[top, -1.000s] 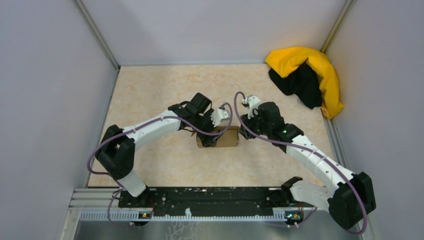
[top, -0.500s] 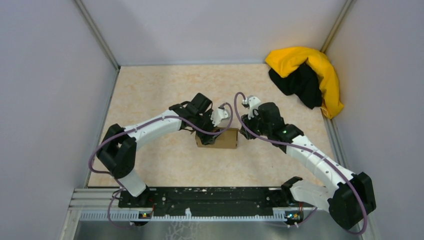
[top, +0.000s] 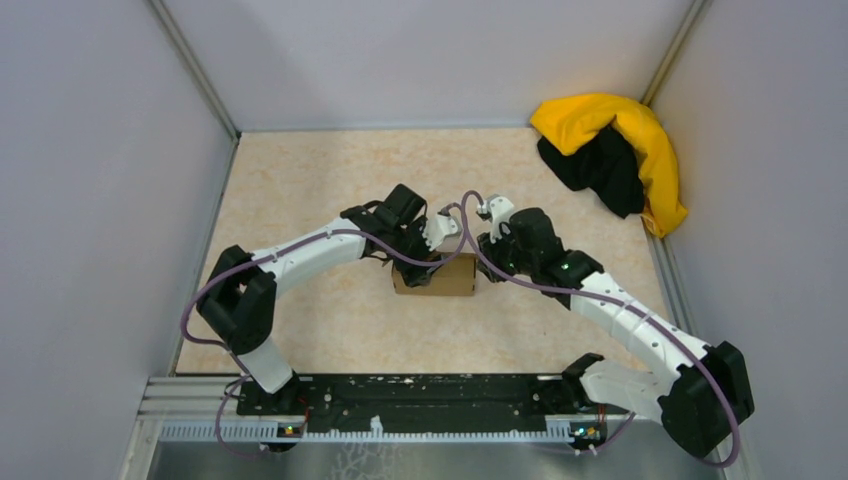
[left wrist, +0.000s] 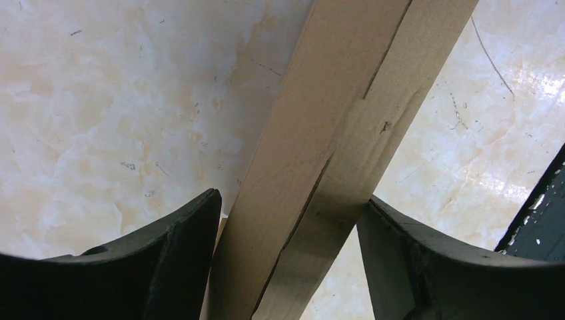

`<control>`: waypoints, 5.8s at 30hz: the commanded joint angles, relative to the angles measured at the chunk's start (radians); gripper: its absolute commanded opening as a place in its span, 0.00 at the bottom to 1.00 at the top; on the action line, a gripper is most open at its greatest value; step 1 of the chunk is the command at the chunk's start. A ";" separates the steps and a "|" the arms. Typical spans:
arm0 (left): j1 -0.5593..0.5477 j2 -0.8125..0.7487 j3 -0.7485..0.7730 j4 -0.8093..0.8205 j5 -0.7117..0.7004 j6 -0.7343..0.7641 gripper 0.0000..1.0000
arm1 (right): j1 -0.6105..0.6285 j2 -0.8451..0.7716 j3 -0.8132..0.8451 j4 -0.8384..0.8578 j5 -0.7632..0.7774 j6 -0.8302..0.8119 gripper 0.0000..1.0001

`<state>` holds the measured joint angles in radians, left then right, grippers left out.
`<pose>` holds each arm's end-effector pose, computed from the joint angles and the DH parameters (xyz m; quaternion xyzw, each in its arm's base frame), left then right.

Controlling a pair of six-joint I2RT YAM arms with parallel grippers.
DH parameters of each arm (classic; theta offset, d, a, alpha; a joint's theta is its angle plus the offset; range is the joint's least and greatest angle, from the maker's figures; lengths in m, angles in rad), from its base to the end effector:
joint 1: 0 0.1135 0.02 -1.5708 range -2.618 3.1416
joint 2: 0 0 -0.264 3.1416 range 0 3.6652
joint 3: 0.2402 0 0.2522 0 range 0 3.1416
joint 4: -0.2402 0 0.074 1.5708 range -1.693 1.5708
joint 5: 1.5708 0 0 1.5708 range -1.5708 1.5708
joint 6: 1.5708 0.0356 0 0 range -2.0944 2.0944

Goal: Fold the paper box

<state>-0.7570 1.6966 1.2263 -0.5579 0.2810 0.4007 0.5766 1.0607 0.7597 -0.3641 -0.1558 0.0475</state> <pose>0.2509 -0.2507 0.2252 0.5533 0.7780 -0.1798 0.2372 0.1887 0.1293 0.2612 -0.2673 0.8564 0.2005 0.3937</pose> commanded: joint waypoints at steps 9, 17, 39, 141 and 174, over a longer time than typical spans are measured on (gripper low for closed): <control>-0.005 0.005 0.013 -0.022 0.003 -0.017 0.78 | 0.028 0.019 0.026 0.024 0.082 -0.021 0.22; -0.006 -0.002 0.009 -0.024 0.003 -0.025 0.78 | 0.029 0.020 0.037 0.043 0.108 -0.024 0.19; -0.024 0.016 0.031 -0.044 -0.014 -0.046 0.80 | 0.029 0.057 0.073 0.066 0.106 -0.043 0.19; -0.075 0.111 0.125 -0.080 -0.146 -0.155 0.75 | 0.029 0.207 0.132 -0.012 0.130 0.214 0.00; -0.057 -0.142 0.046 0.104 -0.197 -0.253 0.80 | 0.029 0.182 0.115 -0.003 0.145 0.235 0.00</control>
<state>-0.8204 1.6524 1.2652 -0.5018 0.0895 0.1715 0.5957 1.2762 0.8764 -0.3893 -0.0097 0.2737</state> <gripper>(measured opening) 0.800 0.007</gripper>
